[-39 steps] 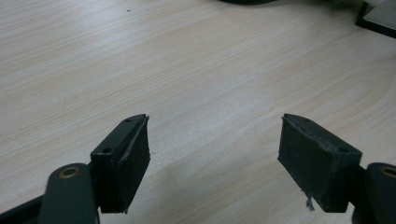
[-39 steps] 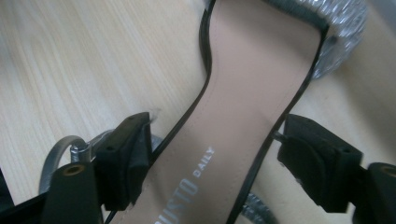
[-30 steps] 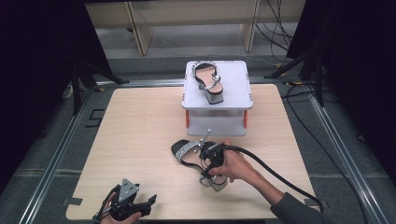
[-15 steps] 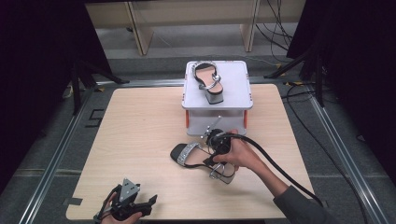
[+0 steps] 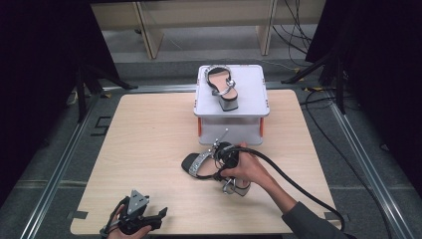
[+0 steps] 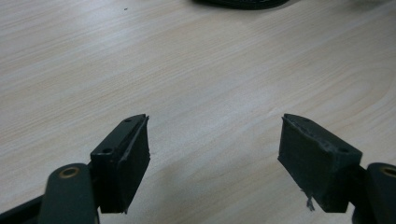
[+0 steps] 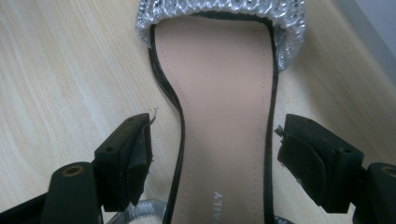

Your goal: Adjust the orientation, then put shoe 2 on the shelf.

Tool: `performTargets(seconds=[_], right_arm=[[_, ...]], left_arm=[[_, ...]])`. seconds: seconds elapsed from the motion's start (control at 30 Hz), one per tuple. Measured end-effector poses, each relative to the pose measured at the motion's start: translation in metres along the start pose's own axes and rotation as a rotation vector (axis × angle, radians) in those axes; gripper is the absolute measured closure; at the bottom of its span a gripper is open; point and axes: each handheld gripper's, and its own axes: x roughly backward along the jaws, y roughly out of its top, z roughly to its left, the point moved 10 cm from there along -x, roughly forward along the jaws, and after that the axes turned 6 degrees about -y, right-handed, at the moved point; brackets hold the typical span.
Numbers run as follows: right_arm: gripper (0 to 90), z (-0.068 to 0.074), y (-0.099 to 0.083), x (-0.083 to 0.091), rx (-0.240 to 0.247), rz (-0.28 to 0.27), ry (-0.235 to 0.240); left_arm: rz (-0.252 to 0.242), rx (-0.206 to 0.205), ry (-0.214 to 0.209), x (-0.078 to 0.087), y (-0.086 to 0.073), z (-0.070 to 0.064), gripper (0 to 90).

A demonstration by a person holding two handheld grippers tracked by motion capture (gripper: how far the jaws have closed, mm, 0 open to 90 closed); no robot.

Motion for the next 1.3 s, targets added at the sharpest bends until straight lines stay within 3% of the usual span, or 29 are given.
performTargets(seconds=[0.07, 0.2, 0.3, 0.33, 0.37, 0.53, 0.6, 0.7, 0.77, 0.8, 0.83, 1.1, 1.13, 1.17, 1.3], right_arm=[[25.6, 0.002, -0.002, -0.004, 0.003, 0.019, -0.002], [24.5, 0.001, -0.006, -0.014, 0.005, 0.054, -0.019], [24.3, -0.002, -0.009, -0.020, 0.004, 0.084, -0.035], [24.3, -0.002, -0.010, -0.021, 0.006, 0.088, -0.039], [24.6, -0.003, -0.011, -0.021, 0.011, 0.093, -0.043], [30.1, -0.003, -0.011, -0.021, 0.027, 0.093, -0.041], [34.8, -0.005, -0.012, -0.020, 0.041, 0.093, -0.034], [37.0, -0.005, -0.011, -0.017, 0.036, 0.091, -0.014], [37.3, -0.005, -0.011, -0.017, 0.029, 0.093, -0.004], [37.3, -0.006, -0.011, -0.017, 0.032, 0.092, -0.001], [37.1, -0.005, -0.012, -0.017, 0.018, 0.101, 0.001], [32.6, -0.006, -0.014, -0.022, 0.031, 0.111, -0.039], [33.0, -0.005, -0.015, -0.023, 0.021, 0.122, -0.042], [35.3, -0.006, -0.014, -0.023, 0.045, 0.108, -0.050], [40.1, -0.003, -0.013, -0.021, 0.039, 0.106, -0.041]], left_arm=[[0.016, -0.025, 0.020, 0.000, -0.002, 0.003, 24.3], [-0.014, -0.008, -0.006, 0.000, 0.001, -0.001, 24.2], [-0.002, -0.005, -0.003, 0.000, -0.001, -0.001, 24.2], [0.008, -0.024, -0.002, 0.001, -0.002, 0.000, 24.2], [0.000, -0.011, -0.002, 0.001, -0.001, -0.001, 24.2], [-0.002, -0.010, -0.003, 0.000, 0.000, -0.001, 24.2], [0.006, -0.028, 0.003, 0.001, 0.000, 0.000, 24.1], [-0.009, -0.026, -0.010, 0.002, 0.001, -0.003, 24.0], [-0.004, -0.035, 0.007, 0.000, 0.000, 0.000, 23.9], [-0.010, -0.025, -0.011, 0.001, 0.001, -0.002, 24.0], [-0.002, -0.034, 0.005, 0.001, 0.000, 0.000, 24.0], [-0.008, -0.046, 0.001, 0.001, 0.000, -0.002, 24.0], [-0.021, -0.035, -0.016, 0.002, 0.002, -0.005, 24.0], [-0.009, -0.048, -0.013, 0.003, 0.001, -0.004, 24.1], [-0.011, -0.051, 0.005, 0.003, 0.001, -0.001, 24.2]])
